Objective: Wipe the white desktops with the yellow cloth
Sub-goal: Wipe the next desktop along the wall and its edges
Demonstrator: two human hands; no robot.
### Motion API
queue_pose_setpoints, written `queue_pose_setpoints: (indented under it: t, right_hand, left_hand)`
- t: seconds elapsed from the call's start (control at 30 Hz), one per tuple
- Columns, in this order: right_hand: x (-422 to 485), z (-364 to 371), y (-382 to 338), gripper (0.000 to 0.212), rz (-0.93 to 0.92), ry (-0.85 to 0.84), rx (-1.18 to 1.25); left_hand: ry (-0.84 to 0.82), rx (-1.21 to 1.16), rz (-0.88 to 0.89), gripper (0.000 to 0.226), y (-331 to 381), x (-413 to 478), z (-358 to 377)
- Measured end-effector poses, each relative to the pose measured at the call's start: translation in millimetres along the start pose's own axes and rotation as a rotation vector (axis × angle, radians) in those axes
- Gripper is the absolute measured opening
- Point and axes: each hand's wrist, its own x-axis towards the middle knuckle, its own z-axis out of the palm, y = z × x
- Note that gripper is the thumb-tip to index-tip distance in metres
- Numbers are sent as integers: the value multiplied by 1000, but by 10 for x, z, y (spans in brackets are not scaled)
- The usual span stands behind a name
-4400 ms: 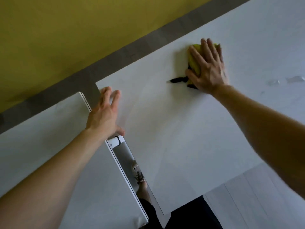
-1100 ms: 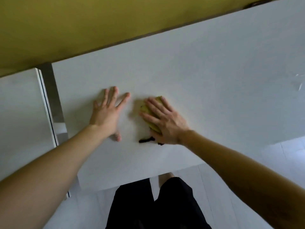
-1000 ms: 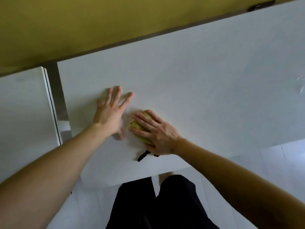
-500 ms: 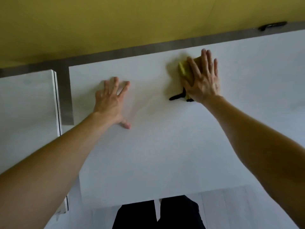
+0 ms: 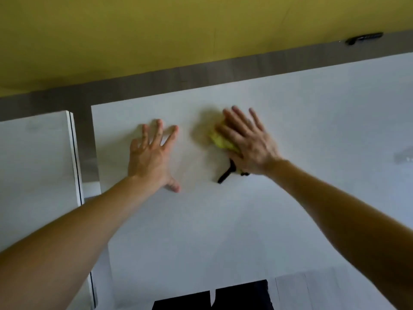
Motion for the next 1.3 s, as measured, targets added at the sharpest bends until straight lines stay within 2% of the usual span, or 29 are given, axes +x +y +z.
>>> queue_pose_setpoints:
  t: [0.1, 0.13, 0.17, 0.2, 0.23, 0.3, 0.33, 0.4, 0.47, 0.53, 0.63, 0.7, 0.77, 0.8, 0.93, 1.0, 1.07, 1.17, 1.3]
  right_hand:
    - [223, -199, 811, 69, 541, 114, -16]
    - [336, -232, 803, 74, 692, 116, 21]
    - [474, -239, 639, 78, 759, 123, 51]
    - [604, -220, 354, 79, 741, 132, 56]
    - [731, -158, -5, 76, 641, 126, 69]
    - [967, -30, -693, 69, 333, 49, 120]
    - [1044, 11, -905, 66, 228, 24, 139]
    - [1064, 45, -867, 64, 150, 31, 150]
    - [878, 57, -440, 62, 190, 60, 114]
    - [567, -14, 149, 62, 423, 125, 83]
    - [179, -244, 913, 67, 835, 122, 49]
    - [145, -283, 1028, 69, 936, 131, 35]
    - [322, -233, 802, 69, 918, 162, 15]
    - [458, -207, 611, 67, 852, 183, 23]
    - [1118, -8, -357, 61, 333, 195, 93]
    - [1389, 57, -707, 58, 215, 175, 126]
    - [1470, 95, -772, 55, 190, 167, 157]
    - [1216, 48, -311, 55, 204, 167, 134]
    - [328, -193, 1079, 56, 613, 153, 44]
  left_hand:
    - [5, 2, 12, 170, -20, 15, 30]
    - [9, 1, 13, 170, -28, 16, 35]
    - [9, 2, 16, 170, -37, 10, 35]
    - [8, 5, 21, 170, -37, 2, 33]
    - [11, 12, 21, 169, -32, -4, 29]
    - [6, 41, 1, 169, -16, -12, 16]
    - [-2, 52, -12, 170, -1, -17, 10]
    - [-3, 50, -28, 172, 23, -18, 4]
    - [-5, 28, -18, 172, 11, -10, 1]
    - [-5, 3, -3, 173, -18, 4, 14]
    - [-5, -3, 3, 175, -25, 13, 57]
    - [11, 5, 2, 176, -24, 23, 66]
    - [14, 19, 9, 176, -31, 39, 62]
    - [9, 23, 13, 176, -29, 41, 53]
    - [12, 24, -11, 174, -25, 19, 36]
    - [14, 49, -20, 176, -16, 19, 41]
    - [3, 61, -38, 177, 21, 21, 44]
    - [-40, 1, -51, 174, 39, 9, 34]
    - [-83, -43, -72, 177, 71, 4, -16]
